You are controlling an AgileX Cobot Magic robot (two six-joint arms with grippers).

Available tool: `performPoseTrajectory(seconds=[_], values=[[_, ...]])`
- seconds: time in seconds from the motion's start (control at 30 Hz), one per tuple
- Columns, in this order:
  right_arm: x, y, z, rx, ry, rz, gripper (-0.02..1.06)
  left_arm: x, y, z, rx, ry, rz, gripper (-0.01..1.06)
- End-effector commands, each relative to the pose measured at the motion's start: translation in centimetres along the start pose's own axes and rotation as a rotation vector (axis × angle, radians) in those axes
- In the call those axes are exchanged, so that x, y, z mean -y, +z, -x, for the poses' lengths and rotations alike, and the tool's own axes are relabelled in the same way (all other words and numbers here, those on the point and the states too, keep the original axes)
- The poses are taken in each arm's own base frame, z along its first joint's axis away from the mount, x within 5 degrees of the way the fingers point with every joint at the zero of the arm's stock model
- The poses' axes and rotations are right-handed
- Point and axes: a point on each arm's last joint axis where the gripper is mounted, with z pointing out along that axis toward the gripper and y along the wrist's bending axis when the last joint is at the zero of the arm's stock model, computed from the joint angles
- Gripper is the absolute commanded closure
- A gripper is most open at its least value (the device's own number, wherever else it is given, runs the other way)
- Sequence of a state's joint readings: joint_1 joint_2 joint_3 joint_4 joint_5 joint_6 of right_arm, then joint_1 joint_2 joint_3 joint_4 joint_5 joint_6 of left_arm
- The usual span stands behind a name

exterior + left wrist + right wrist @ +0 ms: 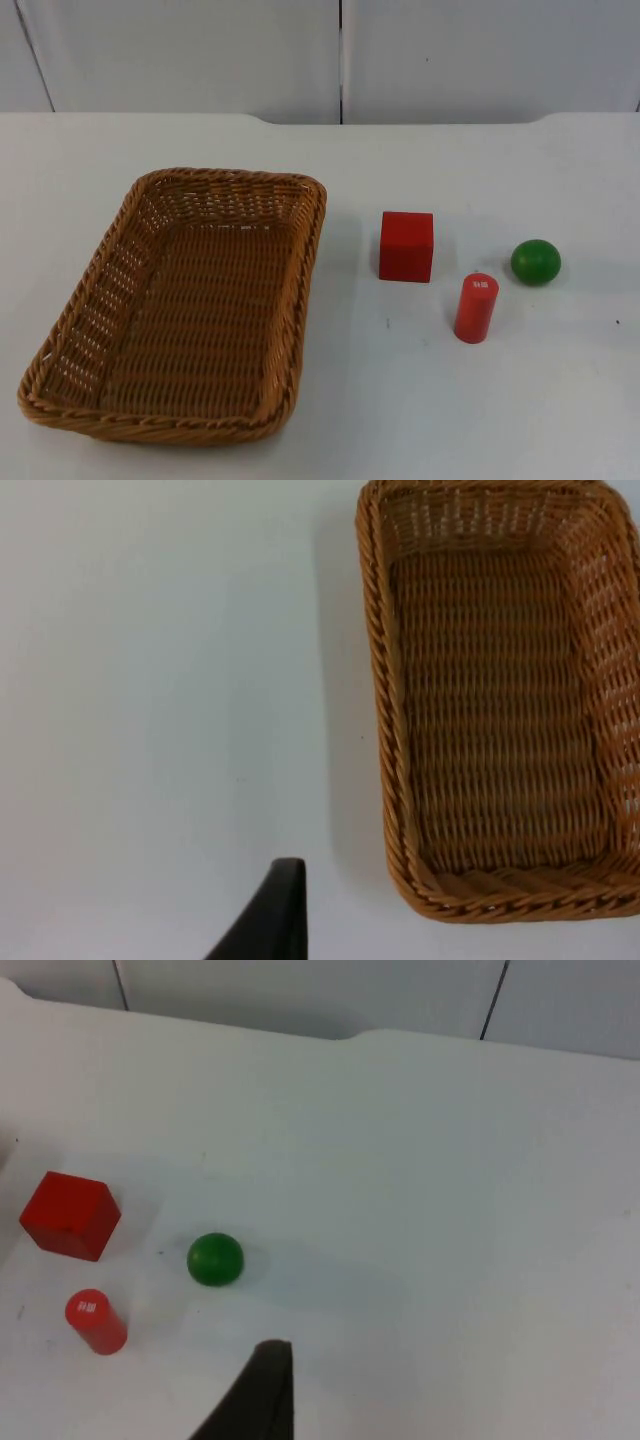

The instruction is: Pick up the basket with the left hand and place the object to the left of the red cylinder into the basket with the right hand.

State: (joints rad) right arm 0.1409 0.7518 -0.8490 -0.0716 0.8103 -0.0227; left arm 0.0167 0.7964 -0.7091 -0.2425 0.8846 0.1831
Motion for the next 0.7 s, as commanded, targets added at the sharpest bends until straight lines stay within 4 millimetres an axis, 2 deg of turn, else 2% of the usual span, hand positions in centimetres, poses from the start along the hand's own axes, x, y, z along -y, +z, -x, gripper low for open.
performPoseTrajectory(seconds=[0.0, 0.67], values=[[0.1, 0.3, 0.4, 0.006, -0.011, -0.008, -0.01, 0.0, 1.1, 0.5, -0.038, 0.002, -0.015, 0.00], [0.1, 0.5, 0.6, 0.021, -0.010, -0.007, -0.01, -0.7, 8.8, 1.9, -0.192, 0.010, -0.117, 0.00]])
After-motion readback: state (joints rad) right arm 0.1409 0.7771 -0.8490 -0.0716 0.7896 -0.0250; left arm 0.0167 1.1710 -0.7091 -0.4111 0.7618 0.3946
